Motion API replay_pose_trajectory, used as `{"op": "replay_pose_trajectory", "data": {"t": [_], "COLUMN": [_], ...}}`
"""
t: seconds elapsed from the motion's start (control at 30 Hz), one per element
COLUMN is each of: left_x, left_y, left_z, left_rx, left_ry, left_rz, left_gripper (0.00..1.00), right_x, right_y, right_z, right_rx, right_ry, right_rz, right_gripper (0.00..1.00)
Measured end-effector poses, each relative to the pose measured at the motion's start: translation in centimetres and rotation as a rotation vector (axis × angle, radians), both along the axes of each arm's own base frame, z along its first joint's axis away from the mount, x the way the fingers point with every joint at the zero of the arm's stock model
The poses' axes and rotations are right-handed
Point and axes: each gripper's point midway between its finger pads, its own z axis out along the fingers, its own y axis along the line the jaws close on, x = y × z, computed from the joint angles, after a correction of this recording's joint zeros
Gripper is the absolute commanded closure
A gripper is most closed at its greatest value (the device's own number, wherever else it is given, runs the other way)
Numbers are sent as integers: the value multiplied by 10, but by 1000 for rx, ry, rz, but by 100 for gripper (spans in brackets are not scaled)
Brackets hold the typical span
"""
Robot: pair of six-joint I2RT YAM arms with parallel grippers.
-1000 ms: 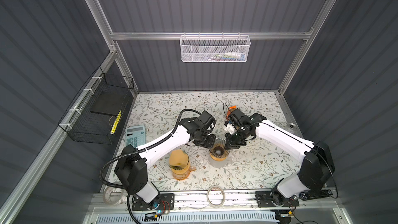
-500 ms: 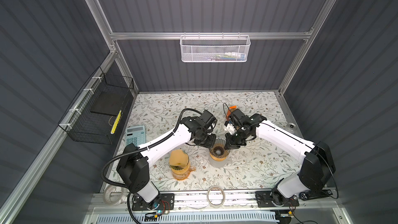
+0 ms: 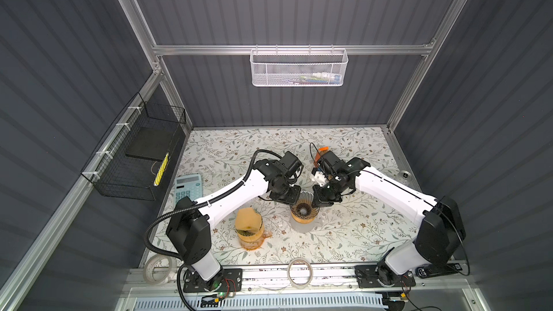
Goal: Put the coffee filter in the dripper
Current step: 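Lower the glass dripper into the wooden ring opening with both grippers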
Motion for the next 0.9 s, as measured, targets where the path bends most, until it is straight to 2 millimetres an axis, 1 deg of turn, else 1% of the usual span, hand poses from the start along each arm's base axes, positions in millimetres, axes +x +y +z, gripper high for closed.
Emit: {"op": "replay_pose_trajectory", "data": {"t": [0.1, 0.2, 0.23, 0.33, 0.37, 0.47, 0.63, 0.77, 0.9], "left_x": [0, 1, 0, -4, -6, -8, -8, -6, -4], "left_y": [0, 1, 2, 3, 3, 1, 0, -1, -3], "left_z": [1, 0, -1, -11, -14, -15, -14, -11, -7], "left_rx": [2, 14, 27, 73, 81, 84, 83, 77, 72], "left_ry": [-3, -18, -26, -28, -24, -26, -31, -38, -51], "left_rz": [1, -7, -15, -39, -45, -58, -58, -59, -58], "left_gripper": [90, 79, 75, 70, 69, 68, 66, 64, 62], "right_x": [0, 2, 4, 9, 10, 16, 19, 23, 27], "right_y": [0, 2, 3, 9, 10, 12, 11, 11, 12], "right_z": [0, 1, 2, 1, 1, -3, -4, -1, 7], "right_rx": [-1, -3, -3, -3, -5, -15, -24, -30, -22], "right_ry": [-2, -15, -28, -61, -73, -97, -110, -129, -155], "right_rz": [1, 3, 7, 22, 25, 27, 23, 18, 15], "right_gripper": [91, 89, 89, 85, 83, 81, 76, 73, 72]}}
